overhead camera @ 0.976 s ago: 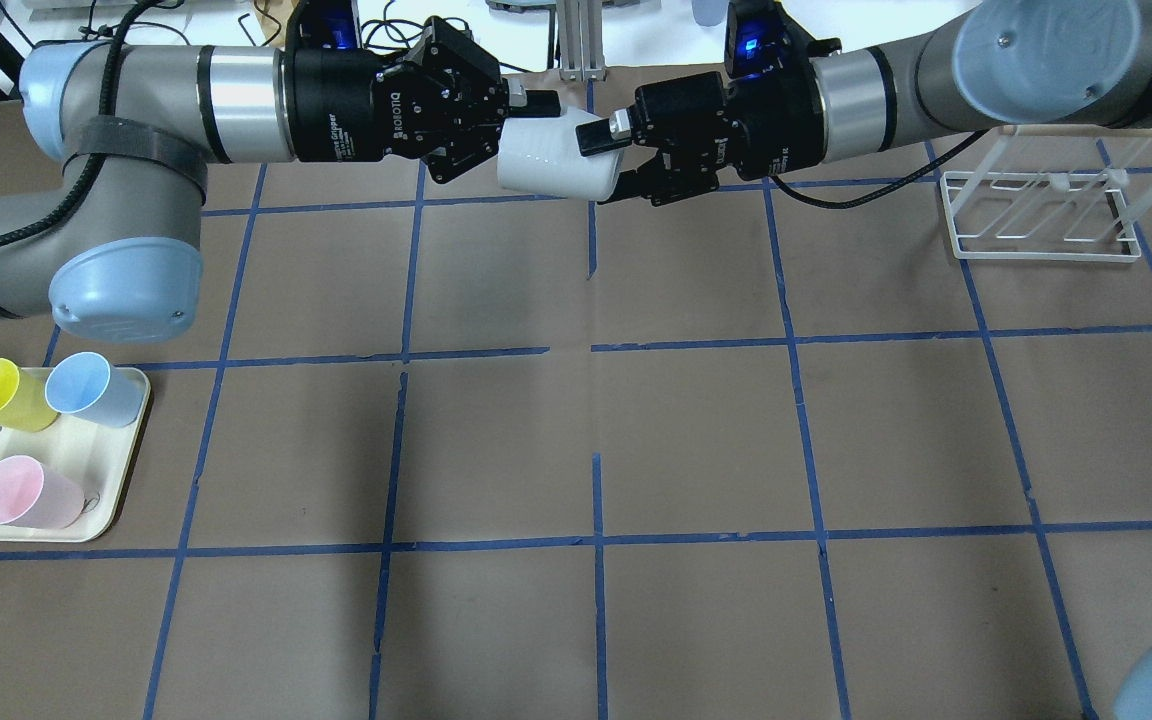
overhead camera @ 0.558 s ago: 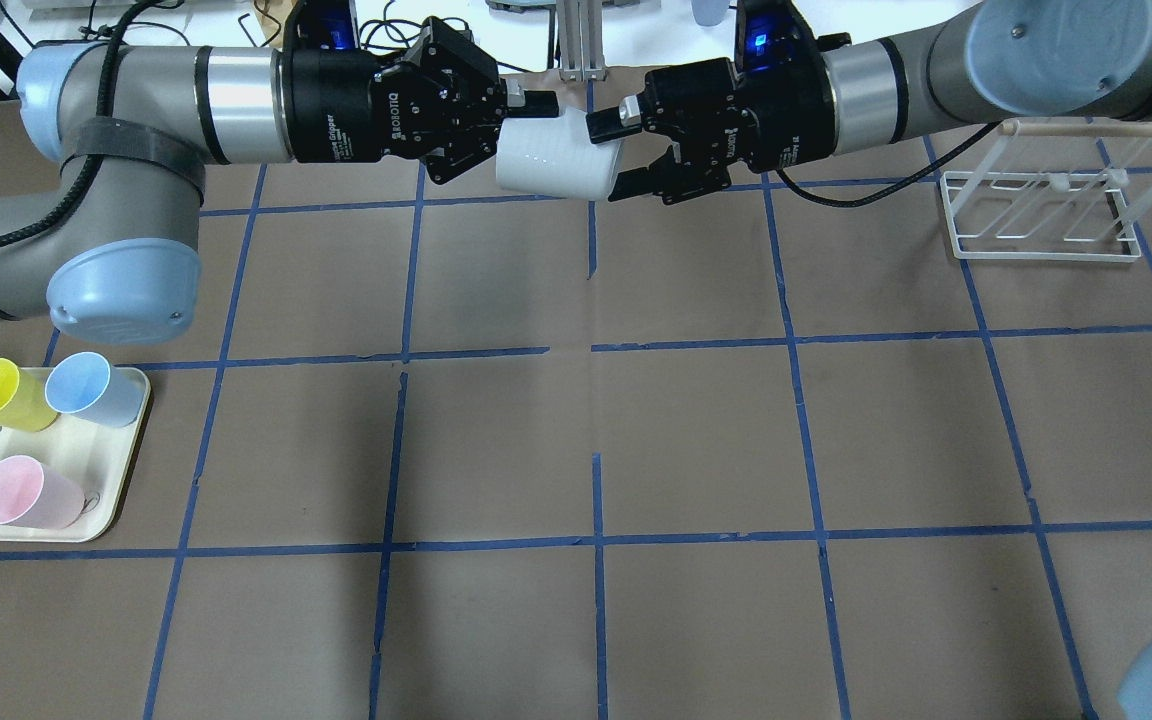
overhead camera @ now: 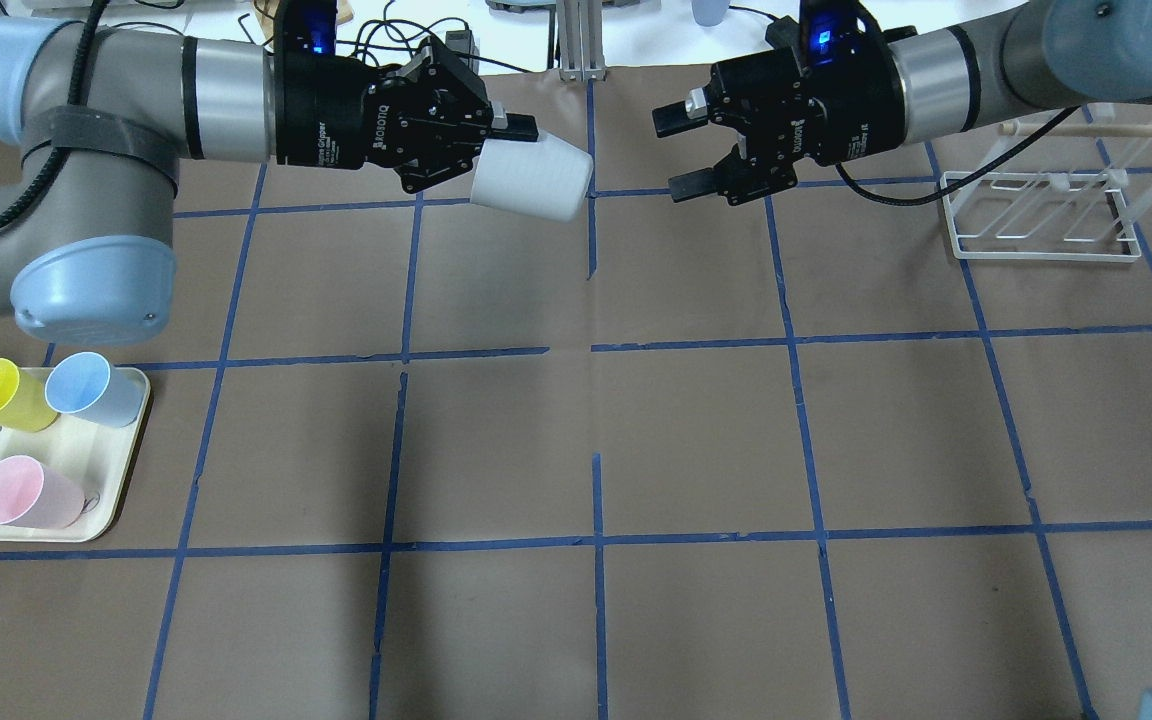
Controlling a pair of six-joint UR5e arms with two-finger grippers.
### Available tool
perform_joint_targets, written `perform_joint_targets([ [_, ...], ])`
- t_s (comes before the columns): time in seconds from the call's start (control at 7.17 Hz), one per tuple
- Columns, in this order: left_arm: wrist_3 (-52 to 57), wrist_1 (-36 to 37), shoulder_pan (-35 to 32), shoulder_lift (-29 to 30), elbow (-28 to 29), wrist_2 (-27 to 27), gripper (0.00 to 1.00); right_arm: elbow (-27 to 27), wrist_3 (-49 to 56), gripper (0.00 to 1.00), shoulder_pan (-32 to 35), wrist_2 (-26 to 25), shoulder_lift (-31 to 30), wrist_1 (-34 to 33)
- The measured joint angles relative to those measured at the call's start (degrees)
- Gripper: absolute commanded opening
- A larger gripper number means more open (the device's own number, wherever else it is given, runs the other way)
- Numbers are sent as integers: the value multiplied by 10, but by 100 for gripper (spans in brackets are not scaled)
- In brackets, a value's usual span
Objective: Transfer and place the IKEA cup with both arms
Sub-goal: 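Open the right gripper and pull it back from the cup, then carry the white cup over the tray with the left gripper while the right retreats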
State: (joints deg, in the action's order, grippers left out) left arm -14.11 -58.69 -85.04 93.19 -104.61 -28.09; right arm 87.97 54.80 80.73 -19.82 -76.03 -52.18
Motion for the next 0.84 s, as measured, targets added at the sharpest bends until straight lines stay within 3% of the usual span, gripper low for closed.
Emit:
perform_joint_targets([
  [0.56, 85, -89, 1, -54, 24, -229, 0, -1, -163, 100, -2, -67, -54, -14],
  [0.84, 229, -151, 2, -82, 26, -406, 0, -6, -330, 100, 0, -178, -91, -117],
])
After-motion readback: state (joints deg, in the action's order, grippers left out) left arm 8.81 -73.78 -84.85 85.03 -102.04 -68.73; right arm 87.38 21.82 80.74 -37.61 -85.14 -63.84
